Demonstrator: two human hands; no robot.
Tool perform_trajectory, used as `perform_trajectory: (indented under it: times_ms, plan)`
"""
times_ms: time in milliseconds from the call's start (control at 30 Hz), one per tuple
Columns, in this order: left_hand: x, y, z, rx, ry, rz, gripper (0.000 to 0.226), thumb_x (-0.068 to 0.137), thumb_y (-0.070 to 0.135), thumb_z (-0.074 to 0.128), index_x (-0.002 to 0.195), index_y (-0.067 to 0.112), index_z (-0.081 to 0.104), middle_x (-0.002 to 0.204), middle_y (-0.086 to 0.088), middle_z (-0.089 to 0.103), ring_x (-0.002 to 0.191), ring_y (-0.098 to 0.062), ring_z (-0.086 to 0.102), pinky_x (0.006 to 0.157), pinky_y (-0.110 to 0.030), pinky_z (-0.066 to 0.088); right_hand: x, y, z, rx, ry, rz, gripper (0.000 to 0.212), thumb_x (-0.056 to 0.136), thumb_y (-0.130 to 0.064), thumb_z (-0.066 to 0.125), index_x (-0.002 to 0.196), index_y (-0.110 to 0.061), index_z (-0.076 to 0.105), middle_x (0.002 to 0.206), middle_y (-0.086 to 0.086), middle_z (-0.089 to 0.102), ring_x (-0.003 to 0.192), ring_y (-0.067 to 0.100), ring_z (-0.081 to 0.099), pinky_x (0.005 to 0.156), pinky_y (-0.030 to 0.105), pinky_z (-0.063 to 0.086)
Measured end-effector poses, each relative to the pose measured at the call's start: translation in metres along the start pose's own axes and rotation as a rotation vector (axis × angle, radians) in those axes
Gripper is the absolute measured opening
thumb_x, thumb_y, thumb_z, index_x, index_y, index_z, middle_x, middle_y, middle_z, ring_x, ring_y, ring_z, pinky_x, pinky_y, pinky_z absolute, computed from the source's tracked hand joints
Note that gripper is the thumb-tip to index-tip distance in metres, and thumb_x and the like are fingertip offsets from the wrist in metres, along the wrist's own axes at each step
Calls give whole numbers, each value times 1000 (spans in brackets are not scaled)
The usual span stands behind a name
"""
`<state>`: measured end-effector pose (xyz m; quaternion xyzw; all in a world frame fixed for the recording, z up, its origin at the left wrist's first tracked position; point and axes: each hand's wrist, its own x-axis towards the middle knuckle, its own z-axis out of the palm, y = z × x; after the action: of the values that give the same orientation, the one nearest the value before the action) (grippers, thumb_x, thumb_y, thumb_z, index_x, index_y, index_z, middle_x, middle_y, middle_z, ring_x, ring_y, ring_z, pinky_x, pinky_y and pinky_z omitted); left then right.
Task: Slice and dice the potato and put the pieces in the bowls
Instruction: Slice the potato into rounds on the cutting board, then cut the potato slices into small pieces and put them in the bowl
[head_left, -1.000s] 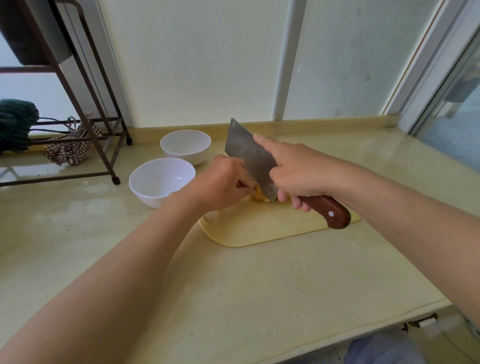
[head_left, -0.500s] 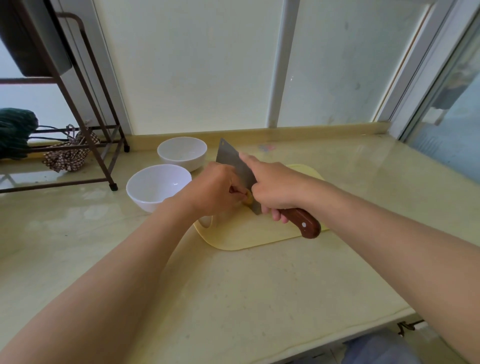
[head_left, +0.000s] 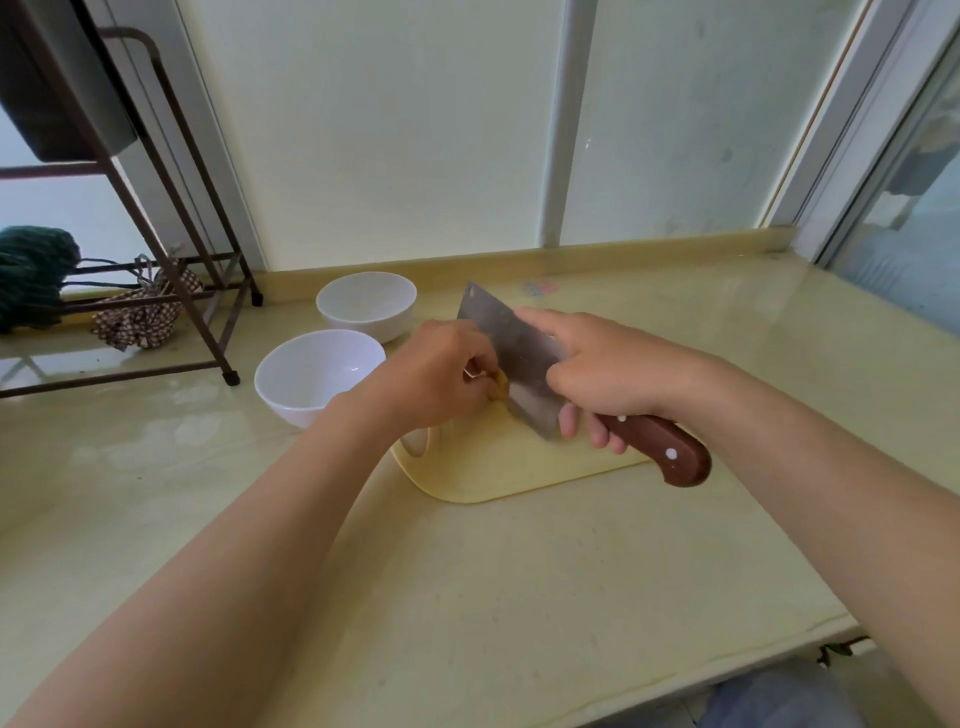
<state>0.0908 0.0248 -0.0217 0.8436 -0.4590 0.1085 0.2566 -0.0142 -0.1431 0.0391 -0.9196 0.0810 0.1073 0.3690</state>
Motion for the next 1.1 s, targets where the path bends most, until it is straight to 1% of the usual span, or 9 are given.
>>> perform_trajectory:
  times_ms: [200, 367, 467, 567, 667, 767, 867, 933, 1100]
  plan:
    - [2, 6, 2, -10, -80, -159, 13, 81, 12, 67, 93, 18, 67, 89, 9, 58, 77, -10, 63, 75, -31, 55, -6, 11, -31, 149, 53, -37, 82, 99, -1, 40, 160, -51, 20, 75, 19, 76, 41, 19, 56, 41, 30, 49]
    - [2, 6, 2, -58, -144, -174, 24, 78, 14, 71, 101, 19, 67, 95, 11, 56, 81, -4, 63, 73, -19, 53, 1, 29, -53, 319, 95, -87, 73, 100, -1, 45, 155, -49, 34, 77, 22, 76, 41, 21, 52, 39, 28, 46]
    - [2, 4, 4, -51, -140, -159, 26, 75, 14, 75, 99, 20, 70, 94, 12, 55, 78, 0, 62, 70, -13, 51, 14, 49, -62, 469, 142, -101, 76, 99, -1, 49, 157, -46, 35, 72, 22, 74, 40, 23, 50, 38, 27, 44]
    - [0, 3, 2, -53, -116, -179, 25, 73, 15, 76, 97, 20, 69, 93, 10, 59, 78, -1, 63, 71, -20, 54, 22, 69, -69, 624, 166, -106, 72, 101, 0, 49, 157, -44, 37, 70, 24, 72, 36, 20, 47, 35, 25, 40]
    - [0, 9, -4, -87, -21, -187, 23, 72, 17, 78, 92, 13, 69, 86, 5, 65, 74, -8, 65, 70, -31, 56, 27, 85, -75, 706, 182, -105, 69, 102, -1, 47, 157, -41, 38, 72, 24, 71, 36, 18, 45, 34, 23, 38]
    - [4, 21, -7, -279, 86, -246, 23, 74, 12, 80, 92, 10, 66, 83, 0, 68, 75, -16, 68, 72, -35, 59, 30, 95, -82, 697, 209, -95, 71, 101, 0, 48, 158, -41, 36, 74, 26, 71, 37, 19, 45, 35, 24, 39]
    - [9, 42, -3, -497, 159, -171, 26, 74, 15, 77, 96, 7, 66, 87, -6, 67, 78, -23, 68, 74, -36, 58, 29, 101, -89, 668, 222, -82, 74, 100, 0, 48, 159, -42, 34, 74, 26, 72, 38, 20, 46, 36, 25, 40]
    - [15, 61, 8, -496, 125, -61, 23, 75, 13, 75, 95, 5, 66, 88, -8, 66, 79, -25, 68, 73, -37, 58, 26, 105, -93, 620, 224, -72, 77, 98, 0, 48, 159, -44, 33, 73, 25, 73, 38, 21, 48, 37, 26, 42]
    - [40, 93, 53, -57, 26, 167, 18, 72, 6, 70, 90, 6, 68, 91, -4, 68, 77, -23, 64, 66, -35, 53, 15, 112, -100, 467, 247, -61, 81, 96, 0, 45, 159, -48, 28, 77, 21, 76, 42, 22, 55, 42, 31, 48]
